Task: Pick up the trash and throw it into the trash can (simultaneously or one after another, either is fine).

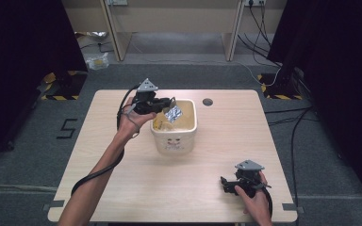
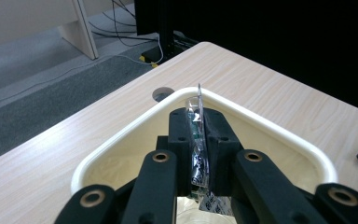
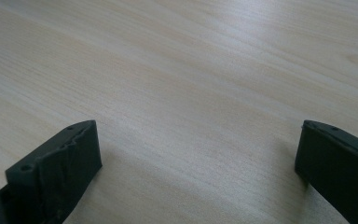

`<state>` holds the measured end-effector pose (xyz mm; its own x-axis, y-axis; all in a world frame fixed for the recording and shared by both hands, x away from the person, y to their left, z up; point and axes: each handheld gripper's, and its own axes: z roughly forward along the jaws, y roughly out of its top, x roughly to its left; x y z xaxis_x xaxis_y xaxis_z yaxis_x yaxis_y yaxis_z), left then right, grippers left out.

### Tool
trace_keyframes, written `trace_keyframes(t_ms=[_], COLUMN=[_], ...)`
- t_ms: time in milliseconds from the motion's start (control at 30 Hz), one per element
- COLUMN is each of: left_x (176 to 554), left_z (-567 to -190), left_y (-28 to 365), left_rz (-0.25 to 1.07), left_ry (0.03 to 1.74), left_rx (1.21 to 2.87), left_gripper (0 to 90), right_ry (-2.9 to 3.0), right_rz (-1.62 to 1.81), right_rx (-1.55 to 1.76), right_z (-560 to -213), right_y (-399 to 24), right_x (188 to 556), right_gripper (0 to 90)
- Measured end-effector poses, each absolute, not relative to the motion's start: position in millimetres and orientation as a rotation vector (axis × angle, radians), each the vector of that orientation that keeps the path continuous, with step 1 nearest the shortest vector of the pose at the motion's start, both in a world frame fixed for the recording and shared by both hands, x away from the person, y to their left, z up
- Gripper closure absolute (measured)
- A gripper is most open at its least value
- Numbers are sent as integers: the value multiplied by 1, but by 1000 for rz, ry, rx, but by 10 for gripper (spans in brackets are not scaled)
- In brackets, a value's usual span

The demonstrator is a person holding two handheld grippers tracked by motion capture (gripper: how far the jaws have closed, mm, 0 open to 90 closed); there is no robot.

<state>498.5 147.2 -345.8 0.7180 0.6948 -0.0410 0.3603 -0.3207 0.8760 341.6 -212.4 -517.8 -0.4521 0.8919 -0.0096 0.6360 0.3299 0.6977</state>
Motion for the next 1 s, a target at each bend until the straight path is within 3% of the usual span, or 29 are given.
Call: trace_keyframes(t_ms=[667, 733, 867, 1000], left_x=[511, 511, 511, 507], left_z=[-369, -370, -367, -364], left_y=[141, 142, 144, 146], left_rz=[373, 370, 358, 356], left_ry=[868, 869, 892, 894], left_rx=[2010, 2009, 1973, 1961], left_gripper=[777, 748, 589, 512], right_ry=[2208, 2208, 2208, 2208], right_rz=[888, 888, 889, 889], right_rx=[1349, 1349, 1350, 1349], right_z=[-518, -518, -518, -518], right_y=[-213, -213, -212, -212], right_x=[342, 342, 342, 342], right_gripper=[5, 5, 5, 5])
